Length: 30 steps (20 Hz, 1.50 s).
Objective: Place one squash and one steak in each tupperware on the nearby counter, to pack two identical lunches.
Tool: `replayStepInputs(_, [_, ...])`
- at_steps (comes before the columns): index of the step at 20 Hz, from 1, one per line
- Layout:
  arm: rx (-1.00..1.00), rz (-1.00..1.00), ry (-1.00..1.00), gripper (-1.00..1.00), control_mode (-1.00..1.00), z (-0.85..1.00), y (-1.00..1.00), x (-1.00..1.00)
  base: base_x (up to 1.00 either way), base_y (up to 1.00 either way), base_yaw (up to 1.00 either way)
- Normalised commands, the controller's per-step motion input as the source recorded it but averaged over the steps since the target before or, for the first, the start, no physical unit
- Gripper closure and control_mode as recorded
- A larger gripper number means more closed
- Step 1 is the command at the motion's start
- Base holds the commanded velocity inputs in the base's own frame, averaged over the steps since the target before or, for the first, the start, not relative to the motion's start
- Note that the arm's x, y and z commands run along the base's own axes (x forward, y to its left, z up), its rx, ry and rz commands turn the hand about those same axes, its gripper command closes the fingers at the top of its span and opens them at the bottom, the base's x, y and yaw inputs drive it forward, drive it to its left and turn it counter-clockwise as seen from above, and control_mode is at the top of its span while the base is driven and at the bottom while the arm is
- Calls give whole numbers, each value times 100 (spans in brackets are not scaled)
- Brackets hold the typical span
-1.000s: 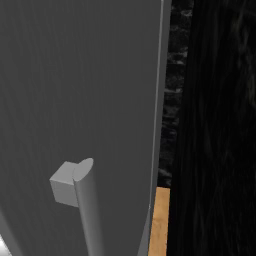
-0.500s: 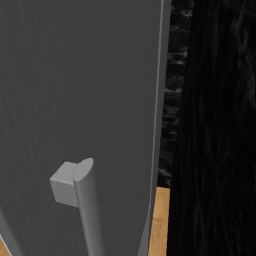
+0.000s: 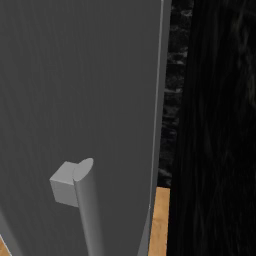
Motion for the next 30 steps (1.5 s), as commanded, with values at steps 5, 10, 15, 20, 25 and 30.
replayStepInputs(5, [0,-10,-11,-100,-100,7,-43,89,0,0,0])
replayStepInputs(10, [0,-15,0,-100,-100,3,-38,100,0,0,0])
replayStepInputs(15, [0,-12,0,-100,-100,11,-39,88,0,0,0])
replayStepInputs(20, [-1,-2,9,-100,-100,-24,-4,87,0,0,0])
replayStepInputs(25, [0,0,2,-100,-100,-10,0,47,0,0,0])
replayStepInputs(30, [0,0,0,-100,-100,-6,0,-56,0,0,0])
